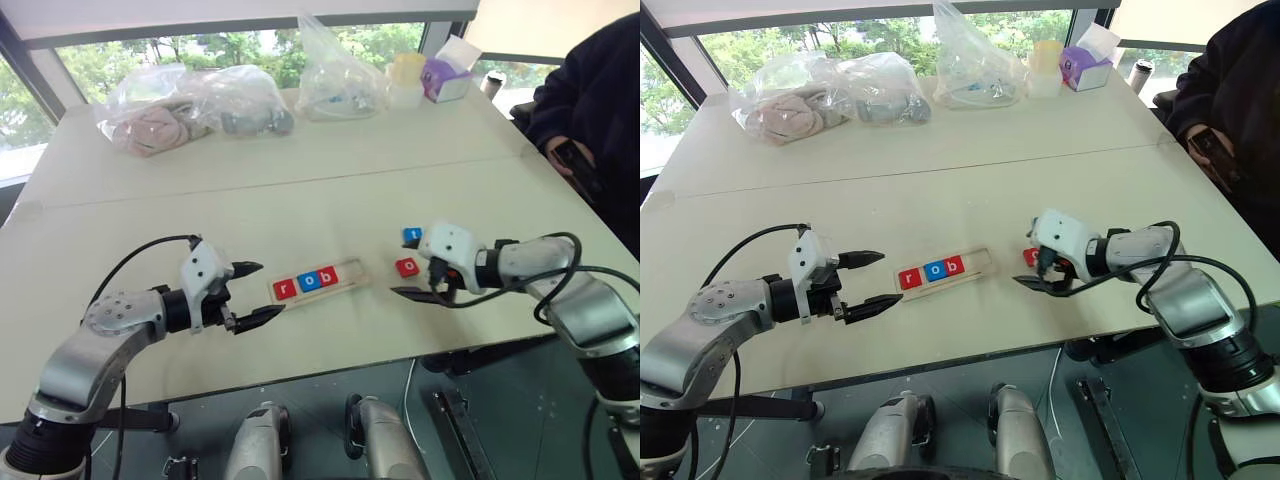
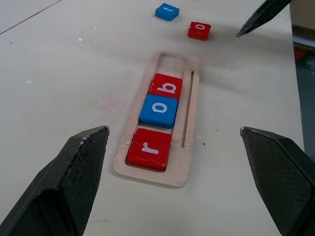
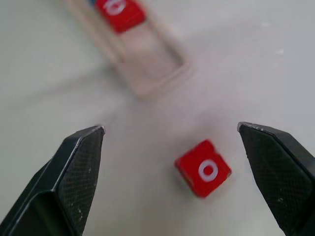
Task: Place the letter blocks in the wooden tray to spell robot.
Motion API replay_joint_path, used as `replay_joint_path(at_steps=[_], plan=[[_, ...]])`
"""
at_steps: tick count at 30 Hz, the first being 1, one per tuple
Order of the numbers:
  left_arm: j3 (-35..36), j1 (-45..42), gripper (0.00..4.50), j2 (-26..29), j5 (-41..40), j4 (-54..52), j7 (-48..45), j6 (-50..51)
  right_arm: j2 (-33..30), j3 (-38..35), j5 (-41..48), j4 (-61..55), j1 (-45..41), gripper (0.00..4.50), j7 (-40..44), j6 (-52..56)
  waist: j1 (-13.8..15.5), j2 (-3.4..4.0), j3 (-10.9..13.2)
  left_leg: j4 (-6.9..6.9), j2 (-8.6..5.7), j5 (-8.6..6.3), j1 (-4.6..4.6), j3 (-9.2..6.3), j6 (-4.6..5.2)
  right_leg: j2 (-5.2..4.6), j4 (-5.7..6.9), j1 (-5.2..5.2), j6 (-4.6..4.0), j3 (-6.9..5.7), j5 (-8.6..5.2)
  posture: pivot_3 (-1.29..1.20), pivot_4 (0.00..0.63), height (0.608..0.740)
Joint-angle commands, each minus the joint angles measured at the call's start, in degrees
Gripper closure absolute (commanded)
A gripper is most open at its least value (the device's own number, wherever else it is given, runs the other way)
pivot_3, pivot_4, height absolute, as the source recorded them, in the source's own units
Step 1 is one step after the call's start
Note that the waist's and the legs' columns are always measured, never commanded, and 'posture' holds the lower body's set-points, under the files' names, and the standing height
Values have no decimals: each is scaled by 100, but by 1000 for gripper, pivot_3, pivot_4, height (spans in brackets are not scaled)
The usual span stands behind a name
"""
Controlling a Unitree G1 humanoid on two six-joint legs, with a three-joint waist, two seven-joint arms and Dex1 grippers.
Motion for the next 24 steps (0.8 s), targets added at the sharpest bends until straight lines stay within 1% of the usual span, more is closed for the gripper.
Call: replay_joint_path(at_steps=[1, 5, 7, 14, 19, 24], plan=[[93, -72, 0, 2, -9, -136, 17, -86, -73, 262, -578, 1045, -521, 51, 581, -1477, -13, 0, 1, 2, 0, 0, 0, 3, 0, 0, 0, -1, 0, 0, 0, 0, 150, 725], [143, -38, 0, 19, -5, -149, 14, -82, 275, 335, -707, 2087, -1097, 51, 875, -2091, -11, -1, 1, 8, 2, 1, 1, 5, 1, 1, 5, -1, -1, 0, 1, 0, 150, 725], [167, -3, 0, 22, -4, -181, 33, -73, 478, 381, -846, 2824, -1456, 51, 960, -2379, -13, -2, 1, 8, 1, 2, 2, 8, 1, 3, 12, 0, -1, 0, 2, 0, 150, 725], [222, 6, 0, 33, 21, -142, 36, -100, 1001, 397, -1000, 4645, -2255, 51, 1607, -2859, 10, -2, 1, 8, -2, 3, -1, 10, 2, 3, 16, 4, -3, 0, 5, 0, 150, 725], [272, 53, 0, 46, 18, -172, 55, -103, 1212, 423, -1173, 5459, -2624, 51, 1895, -3081, -3, -2, 1, 13, -3, 4, 5, 10, 1, 2, 25, 9, -2, 0, 6, 0, 150, 725], [316, 157, 0, 64, 14, -251, 88, -100, 1309, 424, -1321, 5908, -2769, 51, 2044, -3293, 1, -1, 1, 13, -2, 5, 13, 9, -1, 3, 31, 14, -2, 0, 6, 0, 150, 725]])
